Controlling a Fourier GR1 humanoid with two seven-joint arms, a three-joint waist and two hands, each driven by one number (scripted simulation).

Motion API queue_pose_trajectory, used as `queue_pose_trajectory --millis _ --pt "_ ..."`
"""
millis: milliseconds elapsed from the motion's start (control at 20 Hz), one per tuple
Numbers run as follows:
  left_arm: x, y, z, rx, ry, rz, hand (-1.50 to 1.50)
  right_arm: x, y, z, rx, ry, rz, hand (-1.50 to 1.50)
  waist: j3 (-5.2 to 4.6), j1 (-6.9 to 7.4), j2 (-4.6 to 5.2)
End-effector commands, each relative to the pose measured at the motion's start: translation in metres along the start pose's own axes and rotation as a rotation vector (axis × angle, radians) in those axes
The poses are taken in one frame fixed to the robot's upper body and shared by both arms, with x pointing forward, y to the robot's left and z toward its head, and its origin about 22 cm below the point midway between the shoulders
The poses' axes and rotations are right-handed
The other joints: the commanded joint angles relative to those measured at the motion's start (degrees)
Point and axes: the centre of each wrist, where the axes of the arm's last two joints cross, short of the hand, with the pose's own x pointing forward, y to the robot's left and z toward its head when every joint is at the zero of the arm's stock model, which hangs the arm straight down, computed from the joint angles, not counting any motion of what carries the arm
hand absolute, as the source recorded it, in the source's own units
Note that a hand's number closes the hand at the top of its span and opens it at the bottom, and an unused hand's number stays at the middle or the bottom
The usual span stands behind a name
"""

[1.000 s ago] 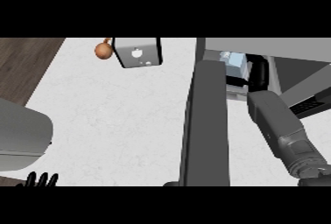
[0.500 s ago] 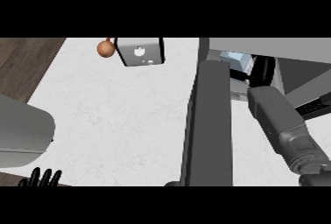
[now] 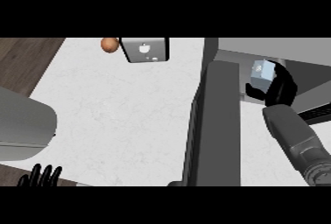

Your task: Pick up the milk, place it into the microwave and close the microwave

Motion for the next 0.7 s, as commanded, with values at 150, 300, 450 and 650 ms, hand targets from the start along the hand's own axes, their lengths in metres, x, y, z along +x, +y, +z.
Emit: queue_pose_trajectory --millis 150,300,450,650 --pt "-0.005 0.002 0.000 -0.016 0.028 -0.005 -1.50 0.048 0.018 0.006 0.161 -0.270 -0.050 -1.50 0.67 1.11 -1.04" --pt "-0.001 0.005 -0.004 0.001 0.010 -0.016 -1.50 0.057 0.022 0.012 0.233 -0.289 -0.081 -1.50 0.68 0.55 -1.30" --pt "-0.009 0.003 -0.006 -0.002 0.004 -0.015 -1.50 0.076 0.026 0.011 0.263 -0.308 -0.114 -1.50 0.59 0.93 -1.05" --pt "-0.004 0.000 -0.012 -0.021 -0.009 -0.025 -1.50 0.086 0.031 0.020 0.322 -0.317 -0.169 -1.50 0.77 0.69 -0.84"
